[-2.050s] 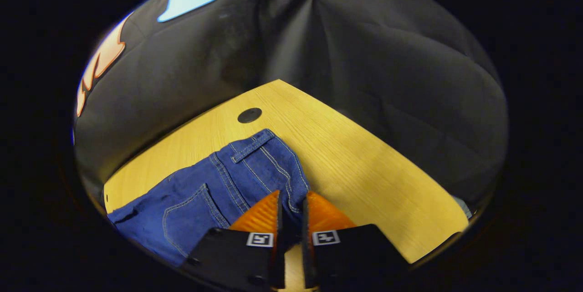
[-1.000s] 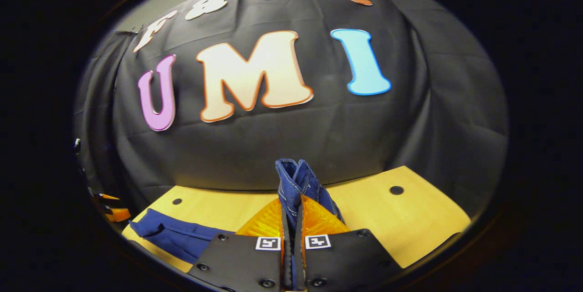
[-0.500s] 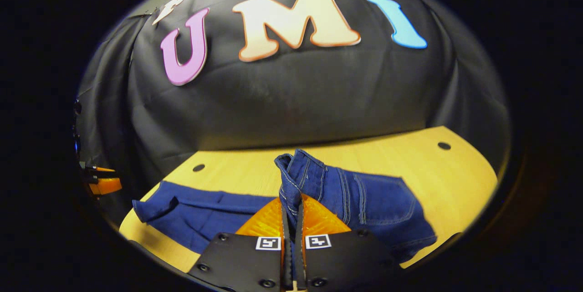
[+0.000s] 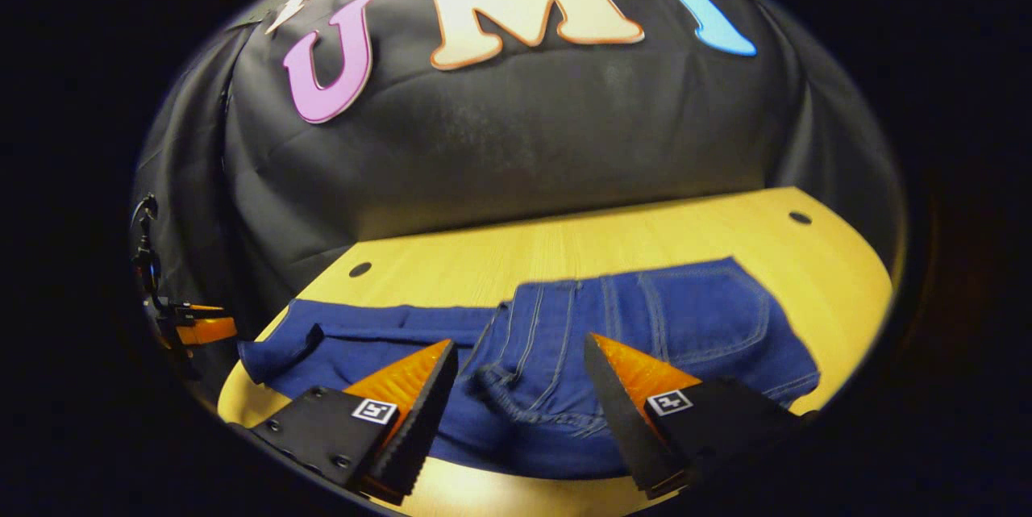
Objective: Grasp the waist and the cuffs of the jeans and fold them to make the two legs overlap; first hold the waist and fold one-third of the jeans toward the cuffs, then hold the cuffs and fold the remaining one-third in the same direction to finish folding.
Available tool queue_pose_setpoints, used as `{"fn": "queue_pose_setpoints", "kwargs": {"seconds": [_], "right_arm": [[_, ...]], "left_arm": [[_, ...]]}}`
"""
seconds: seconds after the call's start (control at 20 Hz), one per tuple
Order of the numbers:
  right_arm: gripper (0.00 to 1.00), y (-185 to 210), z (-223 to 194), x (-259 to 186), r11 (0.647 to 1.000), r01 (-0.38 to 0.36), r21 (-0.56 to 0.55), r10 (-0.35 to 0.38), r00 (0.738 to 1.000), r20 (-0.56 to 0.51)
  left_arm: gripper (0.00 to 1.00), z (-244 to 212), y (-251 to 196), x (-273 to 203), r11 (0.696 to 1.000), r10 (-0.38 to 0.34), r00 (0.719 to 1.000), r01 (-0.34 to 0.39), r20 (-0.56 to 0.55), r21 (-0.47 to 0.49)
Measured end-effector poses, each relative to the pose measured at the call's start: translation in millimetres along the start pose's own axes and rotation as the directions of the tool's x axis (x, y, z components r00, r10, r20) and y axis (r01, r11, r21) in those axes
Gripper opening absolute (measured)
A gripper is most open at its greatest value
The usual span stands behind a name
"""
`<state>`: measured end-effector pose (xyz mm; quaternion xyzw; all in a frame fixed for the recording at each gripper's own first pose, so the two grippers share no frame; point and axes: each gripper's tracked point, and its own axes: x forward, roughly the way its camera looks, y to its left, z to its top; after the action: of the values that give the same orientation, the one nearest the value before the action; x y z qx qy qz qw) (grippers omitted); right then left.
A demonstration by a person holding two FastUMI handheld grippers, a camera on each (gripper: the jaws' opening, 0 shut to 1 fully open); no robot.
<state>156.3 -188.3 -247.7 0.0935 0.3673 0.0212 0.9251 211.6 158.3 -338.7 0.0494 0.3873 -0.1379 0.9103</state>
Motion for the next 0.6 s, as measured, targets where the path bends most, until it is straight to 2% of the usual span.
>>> {"fn": "queue_pose_setpoints", "kwargs": {"seconds": [0.05, 0.1, 0.15, 0.3, 0.35, 0.4, 0.5, 0.55, 0.6], "right_arm": [[0.91, 2.0, 9.8, -9.6, 1.000, -0.006, -0.005, 0.006, 1.000, 0.021], [0.97, 1.8, 16.6, -15.3, 1.000, -0.006, -0.009, 0.006, 1.000, 0.030], [0.92, -2.1, 22.9, -23.5, 1.000, 0.002, -0.015, -0.002, 0.999, 0.037], [0.92, -15.4, 40.6, -40.3, 0.999, 0.035, -0.036, -0.033, 0.998, 0.061], [0.97, -18.0, 44.3, -44.0, 0.998, 0.042, -0.041, -0.039, 0.997, 0.068], [0.91, -21.1, 47.2, -47.3, 0.998, 0.050, -0.047, -0.047, 0.996, 0.072], [0.92, -22.9, 49.9, -51.6, 0.997, 0.059, -0.056, -0.055, 0.996, 0.076], [0.92, -22.6, 49.1, -52.6, 0.997, 0.059, -0.058, -0.055, 0.996, 0.071], [0.98, -22.9, 46.3, -53.5, 0.996, 0.057, -0.061, -0.053, 0.996, 0.067]], "left_arm": [[0.96, -3.6, 2.2, 7.3, 1.000, -0.001, 1.000, 0.001, -0.015, -0.016], [0.96, -12.4, 5.8, 14.7, 0.999, -0.010, 0.999, 0.008, -0.039, -0.033], [0.95, -20.0, 8.6, 21.9, 0.999, -0.015, 0.998, 0.012, -0.063, -0.049], [0.96, -44.6, 17.3, 41.3, 0.998, 0.003, 0.992, -0.010, -0.128, -0.055], [0.96, -48.9, 14.1, 43.9, 0.998, -0.009, 0.988, 0.000, -0.154, -0.060], [0.96, -51.8, 14.9, 47.6, 0.998, -0.017, 0.984, 0.007, -0.177, -0.059], [0.96, -62.5, 12.5, 48.1, 0.998, -0.045, 0.969, 0.031, -0.244, -0.060], [1.00, -56.6, 11.1, 52.6, 0.997, -0.061, 0.975, 0.049, -0.213, -0.061], [0.94, -63.6, 9.9, 49.2, 0.997, -0.067, 0.965, 0.052, -0.253, -0.063]]}}
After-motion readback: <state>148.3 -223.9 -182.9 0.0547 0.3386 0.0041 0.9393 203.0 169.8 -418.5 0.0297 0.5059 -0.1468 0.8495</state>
